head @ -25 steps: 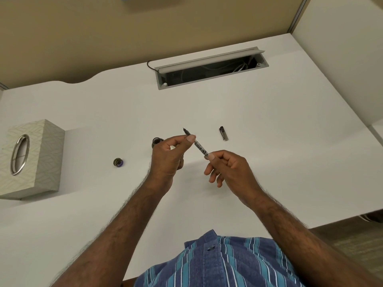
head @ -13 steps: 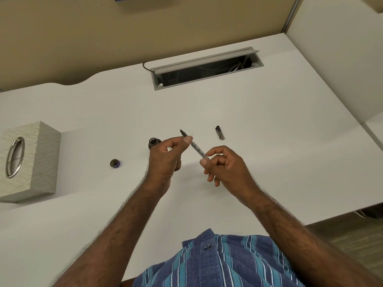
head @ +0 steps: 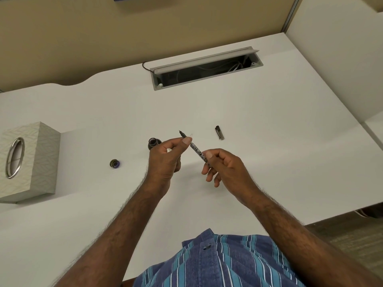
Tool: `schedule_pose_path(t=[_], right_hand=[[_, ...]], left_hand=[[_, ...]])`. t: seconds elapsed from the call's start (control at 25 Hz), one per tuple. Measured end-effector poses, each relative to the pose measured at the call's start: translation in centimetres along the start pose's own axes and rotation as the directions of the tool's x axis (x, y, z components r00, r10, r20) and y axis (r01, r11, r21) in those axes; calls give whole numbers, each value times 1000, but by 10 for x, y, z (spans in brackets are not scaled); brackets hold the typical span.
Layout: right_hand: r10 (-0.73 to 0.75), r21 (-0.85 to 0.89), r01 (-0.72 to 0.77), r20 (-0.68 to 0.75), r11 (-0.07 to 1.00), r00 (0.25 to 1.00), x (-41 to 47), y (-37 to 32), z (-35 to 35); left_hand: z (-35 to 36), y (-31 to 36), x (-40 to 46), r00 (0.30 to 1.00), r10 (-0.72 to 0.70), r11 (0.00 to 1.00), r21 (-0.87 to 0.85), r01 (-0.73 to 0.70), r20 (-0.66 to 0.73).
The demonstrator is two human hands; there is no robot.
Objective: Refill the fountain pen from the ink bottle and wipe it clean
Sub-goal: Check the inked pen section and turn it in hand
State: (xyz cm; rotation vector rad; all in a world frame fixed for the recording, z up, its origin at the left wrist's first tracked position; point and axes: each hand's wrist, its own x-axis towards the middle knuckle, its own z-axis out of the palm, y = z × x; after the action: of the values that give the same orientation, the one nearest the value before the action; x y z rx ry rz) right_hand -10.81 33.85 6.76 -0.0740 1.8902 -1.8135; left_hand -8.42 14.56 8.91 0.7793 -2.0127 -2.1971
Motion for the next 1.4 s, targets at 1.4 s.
schedule_pose_path(t=[1.4], right_hand=[[-47, -149, 44, -18, 988, 999, 4, 1, -1]], left_hand=[[6, 0, -1, 999, -10, 1000, 18, 9, 33]])
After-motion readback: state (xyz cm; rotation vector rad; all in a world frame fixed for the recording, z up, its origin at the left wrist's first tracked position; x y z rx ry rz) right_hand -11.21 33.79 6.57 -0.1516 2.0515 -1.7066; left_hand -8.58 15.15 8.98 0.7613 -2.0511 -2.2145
